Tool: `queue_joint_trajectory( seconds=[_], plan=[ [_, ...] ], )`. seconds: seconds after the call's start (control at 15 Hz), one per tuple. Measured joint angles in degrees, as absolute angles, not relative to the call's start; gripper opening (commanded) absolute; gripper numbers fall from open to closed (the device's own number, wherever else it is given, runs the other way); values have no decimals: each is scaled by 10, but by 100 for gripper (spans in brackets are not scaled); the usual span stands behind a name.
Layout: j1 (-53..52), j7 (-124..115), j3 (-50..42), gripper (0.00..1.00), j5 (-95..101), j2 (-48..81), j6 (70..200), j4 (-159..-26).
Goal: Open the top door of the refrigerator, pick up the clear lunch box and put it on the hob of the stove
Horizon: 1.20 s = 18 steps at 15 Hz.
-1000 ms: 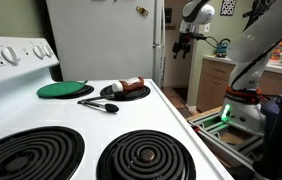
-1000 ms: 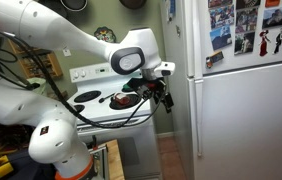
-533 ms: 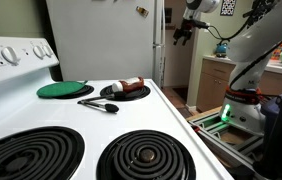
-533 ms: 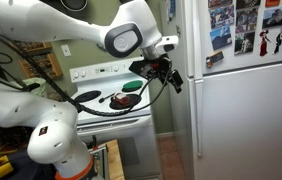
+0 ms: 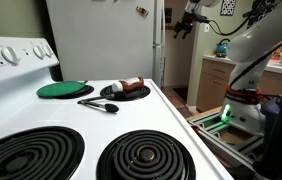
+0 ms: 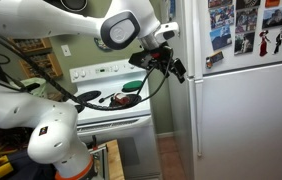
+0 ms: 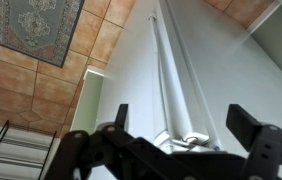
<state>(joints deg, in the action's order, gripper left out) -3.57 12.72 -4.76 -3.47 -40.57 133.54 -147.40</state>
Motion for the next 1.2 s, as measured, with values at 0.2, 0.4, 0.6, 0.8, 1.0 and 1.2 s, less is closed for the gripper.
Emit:
queue_joint_trajectory(
  seconds=[0.2, 0.4, 0.6, 0.8, 1.0, 1.2],
  plan=[
    [-36, 127, -47, 100, -35, -405, 1337, -1473],
    [-39, 124, -44, 100, -38, -404, 1358, -1467],
    [-46, 120, -36, 100, -39, -398, 1384, -1454],
    [-47, 109, -25, 100, -38, -384, 1421, -1442],
    [-45, 93, -15, 100, -35, -362, 1471, -1437],
    [-38, 76, -7, 100, -31, -339, 1504, -1433]
  ],
)
